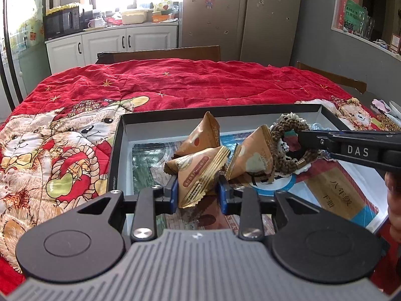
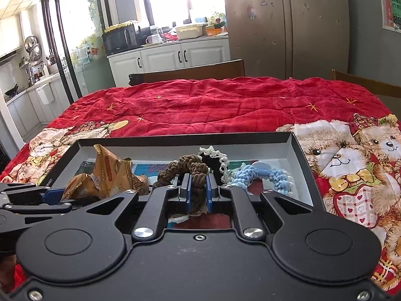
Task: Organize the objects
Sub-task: 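Lower both items into the box and open both grippers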
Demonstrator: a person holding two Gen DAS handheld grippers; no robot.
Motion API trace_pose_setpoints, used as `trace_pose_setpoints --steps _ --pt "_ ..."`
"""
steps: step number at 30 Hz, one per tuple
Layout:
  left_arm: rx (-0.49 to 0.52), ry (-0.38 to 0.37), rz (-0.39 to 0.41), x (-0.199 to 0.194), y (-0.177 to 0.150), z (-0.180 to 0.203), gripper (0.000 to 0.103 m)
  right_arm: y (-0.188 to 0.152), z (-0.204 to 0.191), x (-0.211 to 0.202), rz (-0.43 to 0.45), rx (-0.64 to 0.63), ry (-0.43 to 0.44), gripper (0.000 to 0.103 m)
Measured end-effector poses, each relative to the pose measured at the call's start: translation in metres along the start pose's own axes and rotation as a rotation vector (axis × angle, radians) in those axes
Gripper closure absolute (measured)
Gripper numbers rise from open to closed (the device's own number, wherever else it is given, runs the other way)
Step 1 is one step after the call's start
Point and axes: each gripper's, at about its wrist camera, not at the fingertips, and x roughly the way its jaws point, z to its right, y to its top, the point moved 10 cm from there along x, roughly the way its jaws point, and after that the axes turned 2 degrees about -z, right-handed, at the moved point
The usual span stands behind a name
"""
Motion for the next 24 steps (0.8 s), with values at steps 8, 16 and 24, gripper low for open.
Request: trace_pose_setpoints --steps 8,16,24 --pt "0.004 0.006 0.005 -0.0006 -0.0009 0.0008 0.049 -0.0022 0.0023 0.0024 -0.012 -0.001 -0.008 0.091" --pt "0.005 0.009 0.008 -0.0009 -0.0006 0.0011 0.047 -0.0037 0.0037 0.0046 -0.022 -0.001 -0.008 0.087" --pt "-0.005 0.002 0.016 -0.0032 0.0 0.0 0.037 -0.0035 0.0043 0.0046 -0.019 0.002 -0.011 0.084"
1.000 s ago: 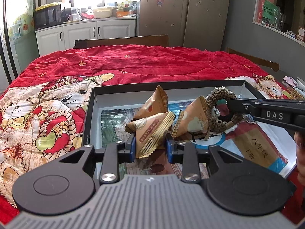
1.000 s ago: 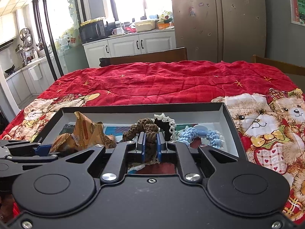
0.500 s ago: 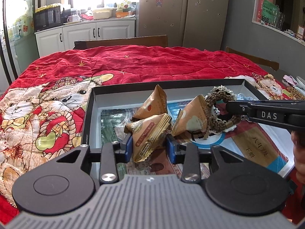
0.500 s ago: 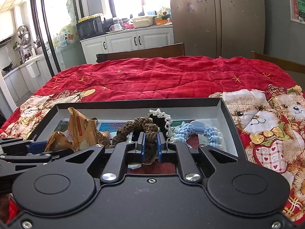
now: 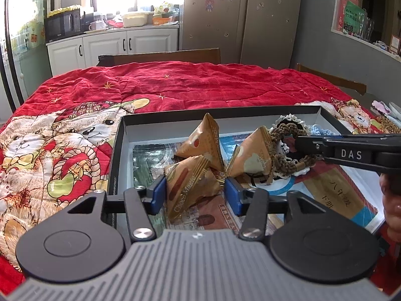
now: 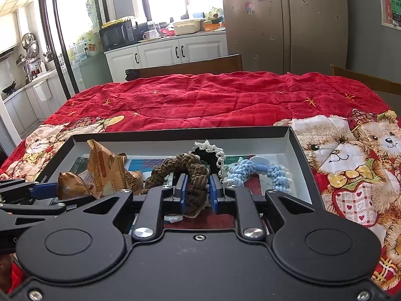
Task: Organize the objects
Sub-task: 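Lower both items into the box and open both grippers, then withdraw both grippers from the box toward the remaining items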
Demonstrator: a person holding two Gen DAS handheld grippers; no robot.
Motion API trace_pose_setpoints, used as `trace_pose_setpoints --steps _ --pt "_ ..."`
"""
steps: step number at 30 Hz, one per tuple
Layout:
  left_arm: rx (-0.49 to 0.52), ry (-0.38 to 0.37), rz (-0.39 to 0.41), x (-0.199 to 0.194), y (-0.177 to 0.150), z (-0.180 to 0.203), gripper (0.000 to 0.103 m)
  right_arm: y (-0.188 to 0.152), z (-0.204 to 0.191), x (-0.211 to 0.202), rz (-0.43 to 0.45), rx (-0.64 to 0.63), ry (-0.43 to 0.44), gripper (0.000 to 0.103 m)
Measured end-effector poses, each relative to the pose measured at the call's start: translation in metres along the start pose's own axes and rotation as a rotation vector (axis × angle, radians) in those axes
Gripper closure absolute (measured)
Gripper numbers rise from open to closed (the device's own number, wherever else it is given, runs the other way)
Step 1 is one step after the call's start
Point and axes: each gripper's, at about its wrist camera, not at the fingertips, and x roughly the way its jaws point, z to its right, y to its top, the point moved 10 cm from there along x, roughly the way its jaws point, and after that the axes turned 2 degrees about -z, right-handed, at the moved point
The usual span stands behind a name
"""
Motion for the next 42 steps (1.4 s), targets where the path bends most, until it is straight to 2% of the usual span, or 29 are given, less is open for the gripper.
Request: trace_pose_setpoints --steps 9,17,42 --pt "0.001 -0.001 0.02 -0.003 0.002 0.0 0.03 0.002 0.0 -0.006 0.024 -0.011 -0.008 0.069" --pt "-0.011 -0.013 0.043 -0.008 0.005 0.001 0.027 0.007 -0.002 -0.015 0.061 -0.002 0.0 0.065" --pt "-0.016 -0.035 0.089 -0.033 0.006 0.006 0.027 0.009 -0.001 -0.039 0.105 0.017 0.013 0.061"
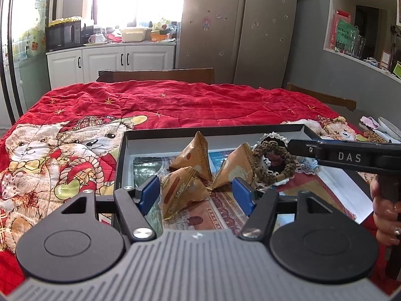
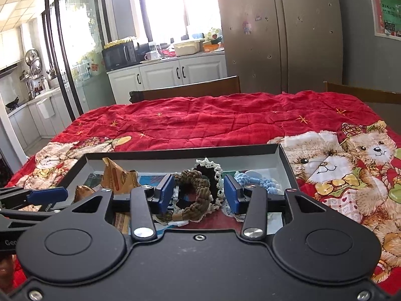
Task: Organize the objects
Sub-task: 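Withdraw both grippers from the box toward the remaining items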
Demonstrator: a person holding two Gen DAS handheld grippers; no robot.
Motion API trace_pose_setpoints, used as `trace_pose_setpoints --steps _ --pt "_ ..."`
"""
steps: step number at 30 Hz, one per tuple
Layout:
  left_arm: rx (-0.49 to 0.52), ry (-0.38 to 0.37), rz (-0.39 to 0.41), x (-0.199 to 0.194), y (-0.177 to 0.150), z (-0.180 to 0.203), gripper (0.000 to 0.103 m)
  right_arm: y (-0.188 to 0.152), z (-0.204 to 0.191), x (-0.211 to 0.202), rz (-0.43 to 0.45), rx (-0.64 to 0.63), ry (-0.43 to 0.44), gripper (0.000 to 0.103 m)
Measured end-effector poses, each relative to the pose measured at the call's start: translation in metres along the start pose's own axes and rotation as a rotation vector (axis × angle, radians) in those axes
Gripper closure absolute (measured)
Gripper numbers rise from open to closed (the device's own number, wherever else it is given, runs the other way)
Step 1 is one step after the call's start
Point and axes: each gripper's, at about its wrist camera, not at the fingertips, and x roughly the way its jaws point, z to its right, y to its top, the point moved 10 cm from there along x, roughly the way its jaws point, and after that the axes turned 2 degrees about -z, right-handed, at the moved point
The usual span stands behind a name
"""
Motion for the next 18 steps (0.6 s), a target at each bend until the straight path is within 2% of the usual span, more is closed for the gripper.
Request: trace_pose_setpoints --steps 18 --pt "0.002 -0.033 0.009 -0.027 -0.001 0.01 0.027 0.013 -0.002 -0.034 0.044 0.012 0.029 0.06"
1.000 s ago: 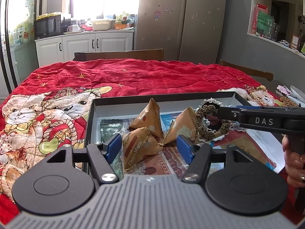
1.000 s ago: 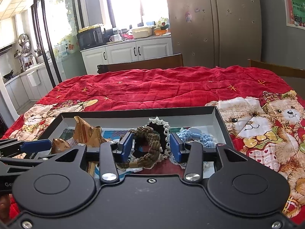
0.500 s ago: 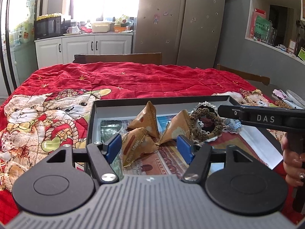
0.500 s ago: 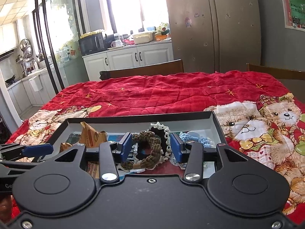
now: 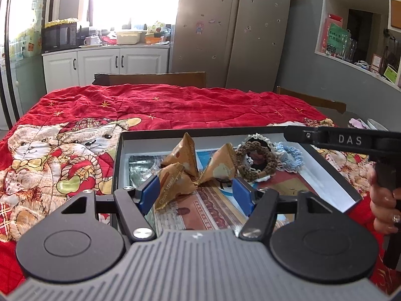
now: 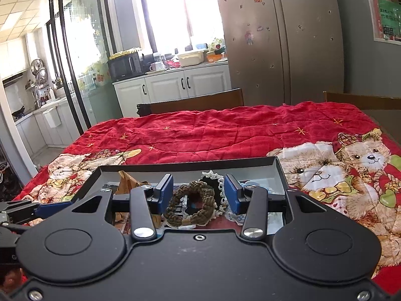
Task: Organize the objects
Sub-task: 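Withdraw both grippers from the box toward the remaining items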
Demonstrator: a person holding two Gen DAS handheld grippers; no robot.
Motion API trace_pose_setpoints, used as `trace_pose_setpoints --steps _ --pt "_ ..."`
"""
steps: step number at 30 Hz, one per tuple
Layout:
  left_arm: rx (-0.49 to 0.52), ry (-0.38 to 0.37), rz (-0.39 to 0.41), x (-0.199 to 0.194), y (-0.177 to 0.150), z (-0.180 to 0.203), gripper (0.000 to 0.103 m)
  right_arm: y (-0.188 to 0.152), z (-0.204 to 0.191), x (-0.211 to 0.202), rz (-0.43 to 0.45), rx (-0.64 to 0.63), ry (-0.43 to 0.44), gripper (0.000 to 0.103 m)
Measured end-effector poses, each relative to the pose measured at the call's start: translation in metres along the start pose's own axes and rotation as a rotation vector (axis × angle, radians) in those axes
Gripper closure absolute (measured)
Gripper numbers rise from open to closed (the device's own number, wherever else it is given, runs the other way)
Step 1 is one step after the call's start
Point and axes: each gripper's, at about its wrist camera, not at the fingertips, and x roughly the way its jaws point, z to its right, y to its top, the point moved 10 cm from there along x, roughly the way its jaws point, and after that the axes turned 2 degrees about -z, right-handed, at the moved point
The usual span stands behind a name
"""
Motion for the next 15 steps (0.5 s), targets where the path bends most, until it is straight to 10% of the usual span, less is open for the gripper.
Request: trace_pose_setpoints --steps 15 --pt "0.026 -0.025 0.028 -0.029 0.001 0.012 0.027 -0.003 -0.017 -0.034 0.022 -0.038 0.04 0.059"
